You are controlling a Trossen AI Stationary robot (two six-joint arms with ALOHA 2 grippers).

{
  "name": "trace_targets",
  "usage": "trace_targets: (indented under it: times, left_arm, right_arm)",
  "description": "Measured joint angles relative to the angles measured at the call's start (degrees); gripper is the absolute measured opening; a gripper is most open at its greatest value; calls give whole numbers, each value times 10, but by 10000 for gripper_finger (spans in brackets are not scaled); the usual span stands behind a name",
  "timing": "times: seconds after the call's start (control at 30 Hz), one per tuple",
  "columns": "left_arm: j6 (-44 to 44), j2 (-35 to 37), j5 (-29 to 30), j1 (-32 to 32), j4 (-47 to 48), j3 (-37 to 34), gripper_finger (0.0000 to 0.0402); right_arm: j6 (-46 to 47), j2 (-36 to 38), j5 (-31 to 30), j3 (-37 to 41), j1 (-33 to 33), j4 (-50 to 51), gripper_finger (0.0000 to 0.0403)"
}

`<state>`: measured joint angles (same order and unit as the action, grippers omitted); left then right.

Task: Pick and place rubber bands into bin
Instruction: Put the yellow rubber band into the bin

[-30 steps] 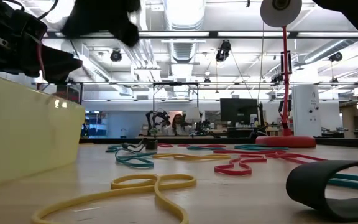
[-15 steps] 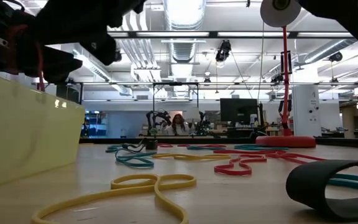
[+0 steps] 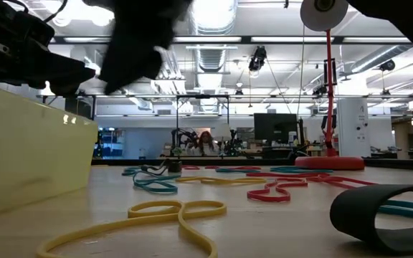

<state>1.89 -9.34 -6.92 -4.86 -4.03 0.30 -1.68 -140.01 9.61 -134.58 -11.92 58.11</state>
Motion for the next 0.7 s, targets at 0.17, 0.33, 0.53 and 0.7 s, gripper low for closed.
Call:
trace_targets:
  times: [0.17, 0.33, 0.53, 0.7]
  left_arm:
    - [0, 0, 0, 0, 0, 0, 151]
    - [43, 1, 3, 0, 0, 0, 151]
    - [265, 1, 17, 0, 0, 0, 151]
    - [300, 0, 27, 0, 0, 0, 151]
  right_arm:
    - [6, 5, -8, 0, -18, 117, 198]
    - [65, 30, -42, 0, -25, 156, 193]
    - [155, 60, -141, 2, -70, 204, 191]
    - [265, 74, -202, 3, -108, 257, 191]
